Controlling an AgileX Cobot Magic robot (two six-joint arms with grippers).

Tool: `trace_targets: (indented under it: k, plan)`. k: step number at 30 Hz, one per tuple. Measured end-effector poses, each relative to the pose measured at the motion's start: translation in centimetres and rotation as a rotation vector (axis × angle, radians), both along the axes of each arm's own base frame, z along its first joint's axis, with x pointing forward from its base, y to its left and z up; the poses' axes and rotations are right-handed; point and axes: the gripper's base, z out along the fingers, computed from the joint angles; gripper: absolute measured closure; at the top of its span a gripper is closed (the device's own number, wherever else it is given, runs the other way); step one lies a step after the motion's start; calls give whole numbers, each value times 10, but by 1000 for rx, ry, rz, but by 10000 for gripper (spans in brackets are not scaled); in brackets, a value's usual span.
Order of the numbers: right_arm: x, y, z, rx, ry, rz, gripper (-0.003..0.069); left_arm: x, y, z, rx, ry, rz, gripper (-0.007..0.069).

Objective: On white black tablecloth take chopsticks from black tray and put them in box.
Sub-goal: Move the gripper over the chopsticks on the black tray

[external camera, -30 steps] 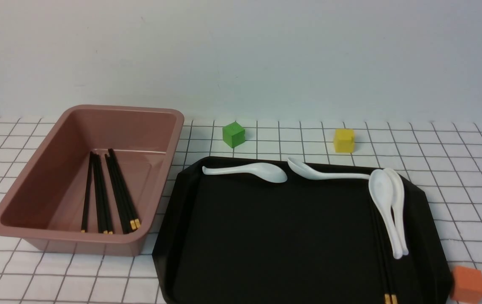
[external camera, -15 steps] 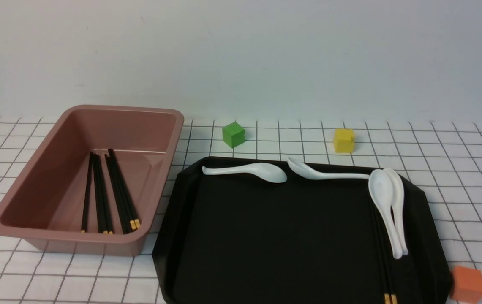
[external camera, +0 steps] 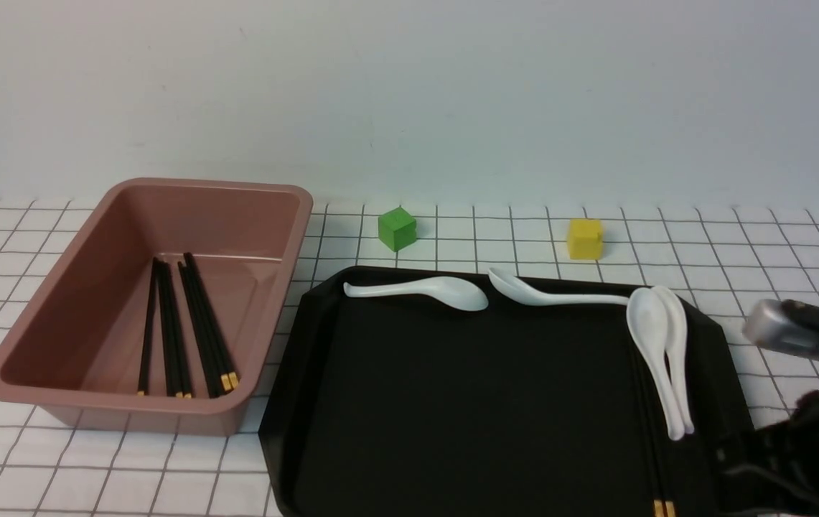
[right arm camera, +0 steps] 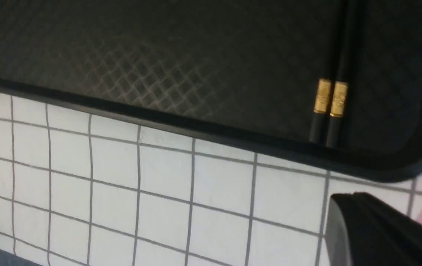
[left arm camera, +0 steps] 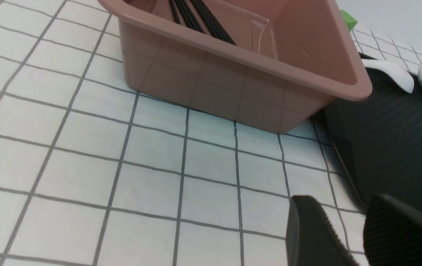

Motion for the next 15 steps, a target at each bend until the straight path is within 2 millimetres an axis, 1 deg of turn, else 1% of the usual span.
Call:
trace_targets:
  k: [1, 4, 7, 9, 11, 12, 15]
  plan:
    - [11, 8, -3, -32, 13, 5, 657, 0, 0, 0, 0, 0, 0, 386]
    - [28, 17, -12, -111, 44, -15, 657, 0, 0, 0, 0, 0, 0, 386]
    - [39, 26, -18, -191, 68, -48, 650, 0, 0, 0, 0, 0, 0, 386]
    - [45, 31, -24, -235, 84, -70, 633, 0, 0, 0, 0, 0, 0, 386]
    - [48, 37, -31, -262, 103, -85, 597, 0, 0, 0, 0, 0, 0, 386]
    - [48, 37, -32, -263, 106, -83, 592, 0, 0, 0, 0, 0, 0, 386]
    - [55, 45, -45, -282, 141, -97, 488, 0, 0, 0, 0, 0, 0, 386]
